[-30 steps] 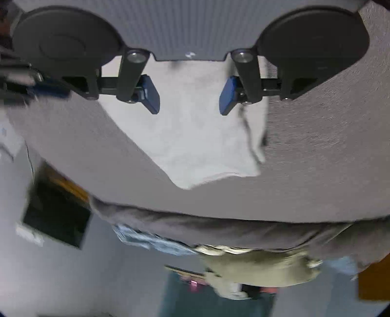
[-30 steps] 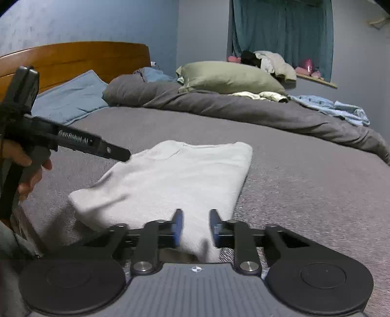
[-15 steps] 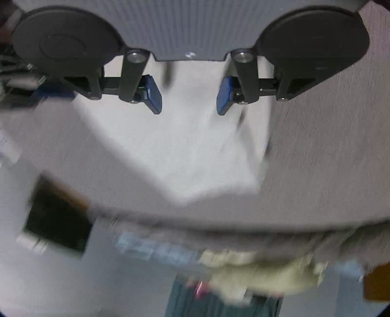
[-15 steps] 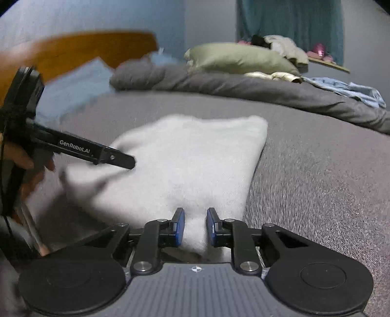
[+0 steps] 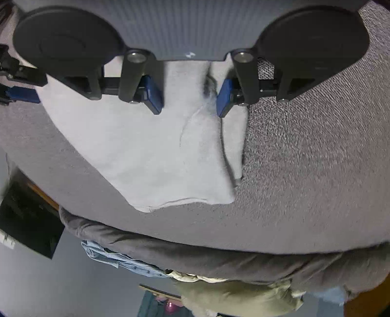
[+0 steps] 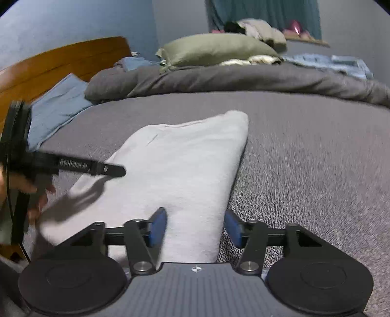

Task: Fold small clothes

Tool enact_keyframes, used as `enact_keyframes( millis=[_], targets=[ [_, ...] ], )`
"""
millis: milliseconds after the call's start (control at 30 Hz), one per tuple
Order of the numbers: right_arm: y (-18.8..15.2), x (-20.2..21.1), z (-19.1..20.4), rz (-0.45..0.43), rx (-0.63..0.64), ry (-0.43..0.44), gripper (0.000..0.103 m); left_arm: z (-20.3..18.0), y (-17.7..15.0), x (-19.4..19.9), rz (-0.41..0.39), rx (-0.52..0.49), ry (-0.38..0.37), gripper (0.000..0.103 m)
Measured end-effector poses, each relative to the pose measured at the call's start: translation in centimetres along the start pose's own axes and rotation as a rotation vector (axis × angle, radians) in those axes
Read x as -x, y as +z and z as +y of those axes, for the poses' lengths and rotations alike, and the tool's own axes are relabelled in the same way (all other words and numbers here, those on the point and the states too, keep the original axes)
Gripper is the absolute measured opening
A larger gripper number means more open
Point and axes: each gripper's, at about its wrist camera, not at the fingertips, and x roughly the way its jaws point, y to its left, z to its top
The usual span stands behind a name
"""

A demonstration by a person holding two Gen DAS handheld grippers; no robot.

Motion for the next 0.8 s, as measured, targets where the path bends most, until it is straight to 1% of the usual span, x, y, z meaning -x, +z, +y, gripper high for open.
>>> enact_keyframes(
  millis=[100,167,233,267,333,367,400,467,567,667,700,767,800],
  targets=[
    [1.2,-0.3,-0.9,-0.02,-0.078,0.018,0.06,0.4,0.2,-0.2,0.013,-0.005,-0.007,0.05],
    [2.0,-0.7,-1.0,-0.03,-0.091,0.013,0.06,0.7,0.2,-0.3,0.015,-0.003,-0.01,0.05],
    [2.4,-1.1,-0.7,-0.037,-0.075,0.002,0.062,0.8,0.1,-0.3,0.016,-0.008,-0.009,0.05],
    [2.5,-1.3,-0.6,-0.032,-0.063,-0.005,0.062,0.8,0.0,0.1,0.017,-0.01,-0.008,0.05],
    [2.2,-2.5,-0.1,0.016,-0.033,-0.037,0.062,0.5,0.0,0.4,0.021,-0.013,-0.005,0.05],
    [2.0,-3.1,-0.1,0.036,-0.033,-0.053,0.064,0.4,-0.1,0.6,0.025,-0.017,-0.005,0.05],
    [1.9,-3.3,-0.1,0.036,-0.054,-0.061,0.069,0.4,-0.1,0.6,0.027,-0.02,-0.003,0.05],
    [1.9,-3.5,-0.7,0.046,-0.109,-0.069,0.073,0.3,0.1,0.7,0.034,-0.015,-0.003,0.05],
    [2.1,-3.6,-1.4,0.068,-0.172,-0.059,0.074,0.2,0.2,0.9,0.036,-0.013,0.001,0.05],
    [2.1,-2.9,-1.3,0.044,-0.172,-0.053,0.075,0.1,0.5,1.6,0.015,0.016,-0.012,0.05],
    [2.1,-2.8,-1.3,0.042,-0.166,-0.053,0.078,0.1,0.7,2.1,0.008,0.033,-0.016,0.052],
    [2.0,-2.5,-1.3,0.037,-0.155,-0.049,0.083,0.6,1.1,3.4,-0.007,0.078,-0.018,0.059],
    [2.1,-2.3,-1.3,0.036,-0.151,-0.049,0.083,0.9,1.3,4.2,-0.016,0.097,-0.02,0.067]
  ],
)
